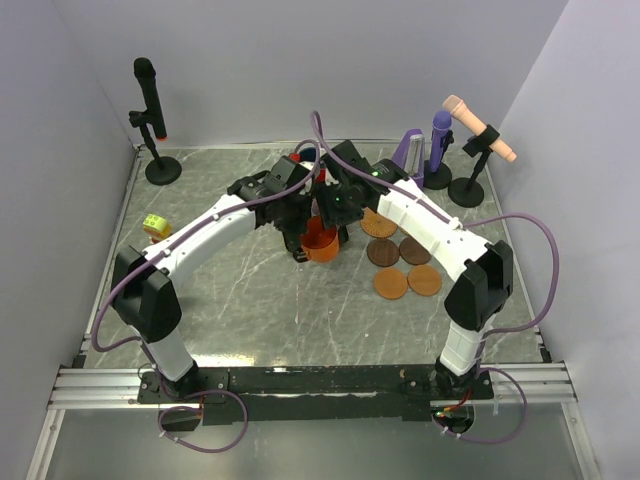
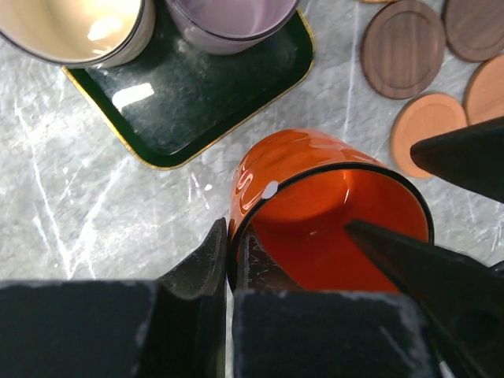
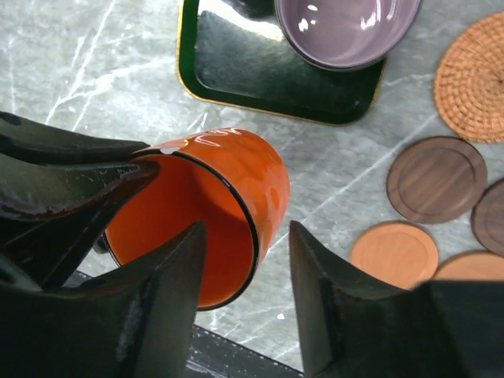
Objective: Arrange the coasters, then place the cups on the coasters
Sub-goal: Pick up the cup from the tray.
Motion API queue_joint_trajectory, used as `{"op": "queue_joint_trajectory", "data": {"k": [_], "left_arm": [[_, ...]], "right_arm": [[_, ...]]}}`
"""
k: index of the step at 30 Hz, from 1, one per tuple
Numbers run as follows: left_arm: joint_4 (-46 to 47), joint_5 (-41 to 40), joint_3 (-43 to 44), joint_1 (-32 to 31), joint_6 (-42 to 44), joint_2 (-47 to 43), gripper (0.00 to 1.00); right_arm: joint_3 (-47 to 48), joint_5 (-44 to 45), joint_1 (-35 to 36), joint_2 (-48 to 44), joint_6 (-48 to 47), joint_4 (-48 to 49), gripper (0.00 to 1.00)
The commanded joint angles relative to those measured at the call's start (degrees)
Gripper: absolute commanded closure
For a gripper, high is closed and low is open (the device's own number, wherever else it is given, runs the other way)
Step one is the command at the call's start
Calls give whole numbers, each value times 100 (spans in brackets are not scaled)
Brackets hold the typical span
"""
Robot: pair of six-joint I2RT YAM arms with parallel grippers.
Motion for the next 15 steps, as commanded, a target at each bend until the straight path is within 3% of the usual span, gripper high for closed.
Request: {"op": "queue_joint_trajectory", "data": {"k": [1, 11, 15], "left_arm": [[204, 109, 409, -30, -220, -167, 99], [309, 56, 348, -39, -430, -290, 99], [344, -164, 268, -48, -536, -360, 99]], "right_arm": [[391, 40, 122, 158, -129, -88, 50], [83, 462, 131, 105, -155, 53, 63], [109, 620, 122, 166, -120, -26, 84]]}}
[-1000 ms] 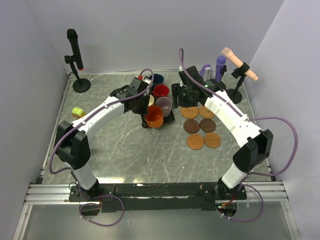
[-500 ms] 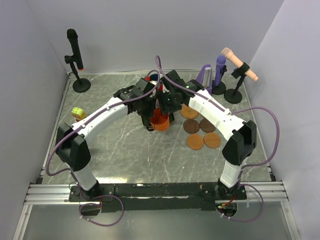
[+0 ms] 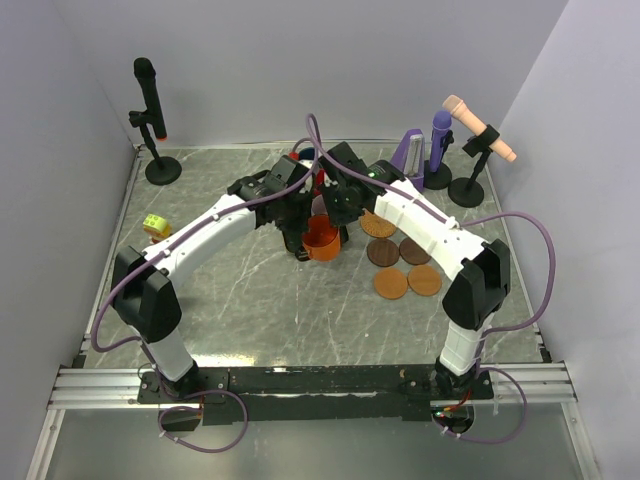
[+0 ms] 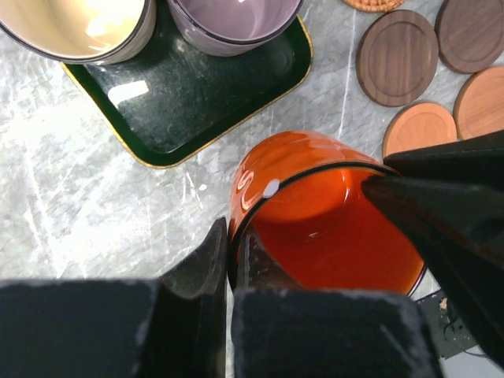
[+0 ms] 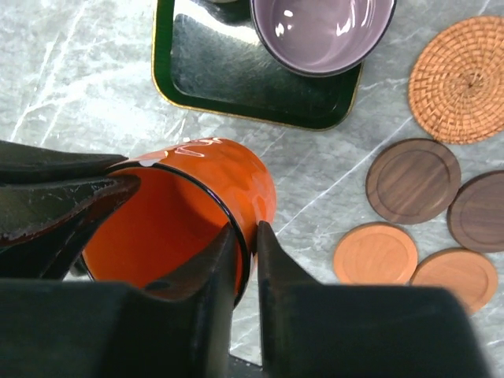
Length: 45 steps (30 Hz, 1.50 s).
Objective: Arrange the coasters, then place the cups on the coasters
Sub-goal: Pick up the cup from the tray, then place the cup on the coaster.
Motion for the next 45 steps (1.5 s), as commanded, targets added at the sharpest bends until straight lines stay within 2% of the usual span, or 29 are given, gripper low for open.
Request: {"op": "queue_joint_trajectory", "data": {"k": [1, 4, 9, 14, 17, 20, 23, 27, 32, 37, 45], "left_arm": [[408, -162, 194, -28, -293, -386, 99], [435, -214, 141, -28, -364, -439, 99], [426, -381, 115, -37, -513, -475, 99], [487, -504, 27, -20, -663, -632, 74], [785, -610, -201, -28, -619, -895, 47], [1189, -759, -552, -28, -636, -1229, 26], [1445, -978, -842, -20, -715, -1537, 12], [1586, -1400, -1010, 42, -899, -1757, 2], [1630, -1384, -1107, 410, -1347, -1784, 1], [1840, -1366, -1291, 578, -1454, -1872, 1], [2025, -1427, -1344, 666, -1428, -1846, 1]], "right_arm": [[42, 275, 22, 59, 7, -13, 86], [16, 389, 30, 95, 77, -75, 100], [-116, 661, 22, -10, 165, -49, 100], [-520, 838, -136, -475, 209, 285, 100], [-757, 890, -268, -757, 156, 505, 100], [-924, 987, -347, -977, 25, 663, 100], [-1109, 996, -558, -1135, -11, 804, 100], [-1303, 1189, -918, -1241, -151, 1058, 100], [-1627, 1058, -1533, -1329, -265, 1734, 100], [-2172, 408, -2078, -1347, -590, 2754, 100], [-2156, -102, -2623, -934, -1135, 3221, 100]]}}
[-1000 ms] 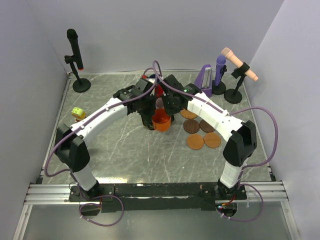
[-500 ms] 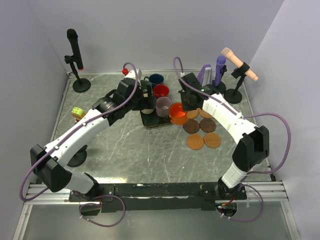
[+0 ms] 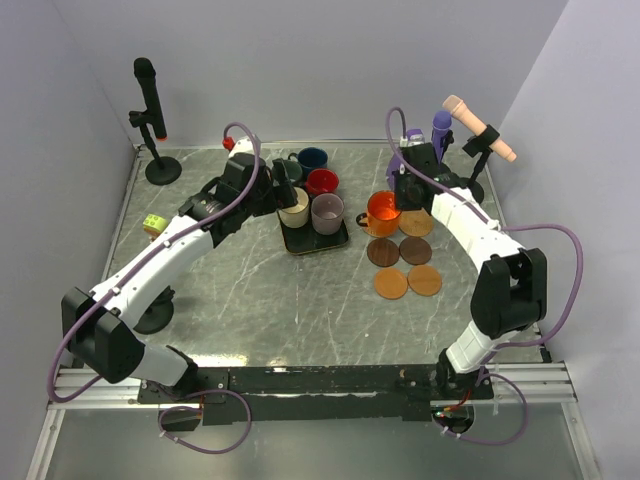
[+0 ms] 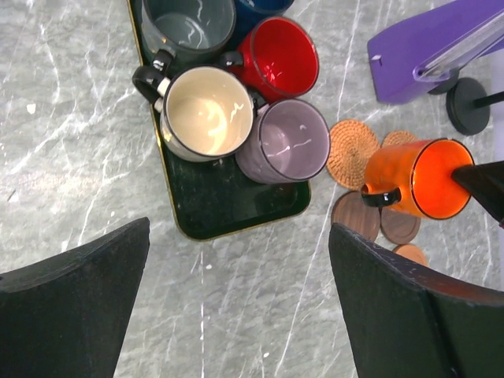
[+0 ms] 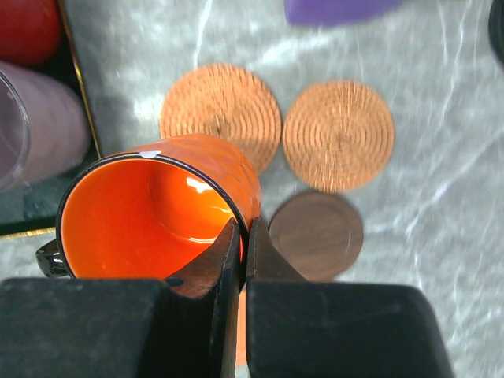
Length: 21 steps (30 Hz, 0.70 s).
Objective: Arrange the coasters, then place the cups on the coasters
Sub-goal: Place the cup on the coaster.
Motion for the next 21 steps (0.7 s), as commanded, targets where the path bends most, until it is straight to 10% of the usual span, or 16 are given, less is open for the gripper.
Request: {"op": "queue_joint_trajectory", "data": {"k": [1, 21], "left_arm": [[386, -147, 9, 54, -94, -180, 1], [606, -217, 246, 115, 205, 145, 4]], "right_arm": [[166, -570, -294, 26, -382, 985, 100], [1167, -1028, -567, 1265, -1023, 783, 100]]}}
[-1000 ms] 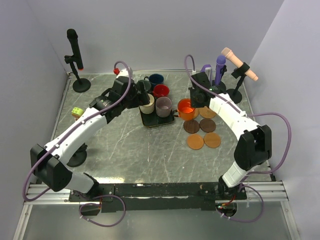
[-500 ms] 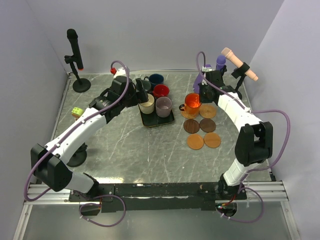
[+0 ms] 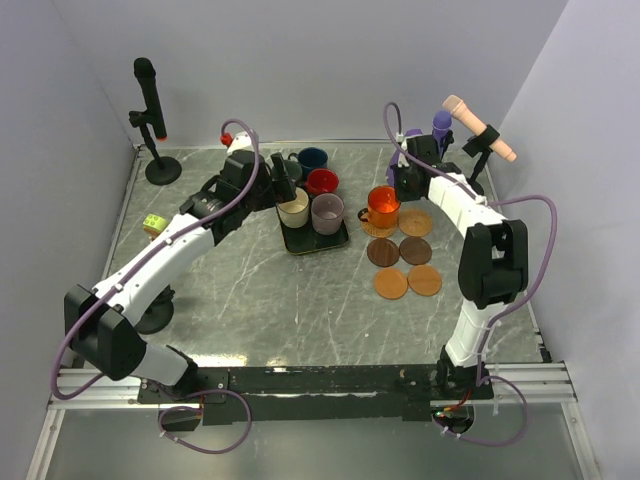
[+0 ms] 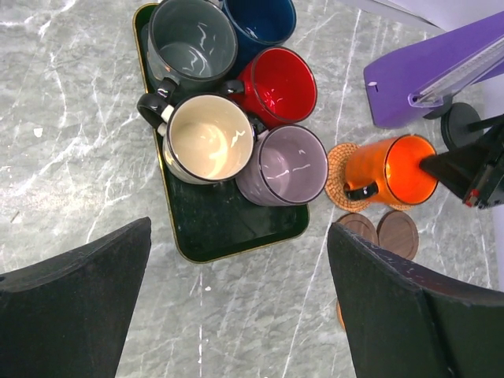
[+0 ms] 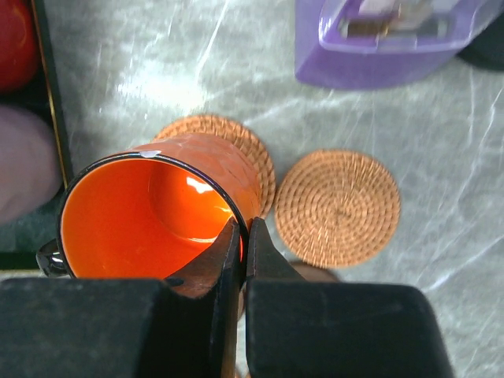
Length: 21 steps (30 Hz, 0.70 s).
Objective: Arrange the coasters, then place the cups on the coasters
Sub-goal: Place the cup on the coaster.
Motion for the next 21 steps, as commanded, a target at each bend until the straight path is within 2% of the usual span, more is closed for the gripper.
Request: {"op": "queue_joint_trajectory", "data": {"k": [1, 10, 21], "left_arm": [[237, -73, 261, 35, 137, 90, 3], [184, -11, 384, 78, 190, 213, 3], [149, 77, 516, 96, 234, 380, 3]], "right_arm": [[536, -77, -7, 96, -199, 355, 100], [765, -183, -7, 386, -235, 311, 100], [475, -77, -7, 369, -261, 355, 100]]}}
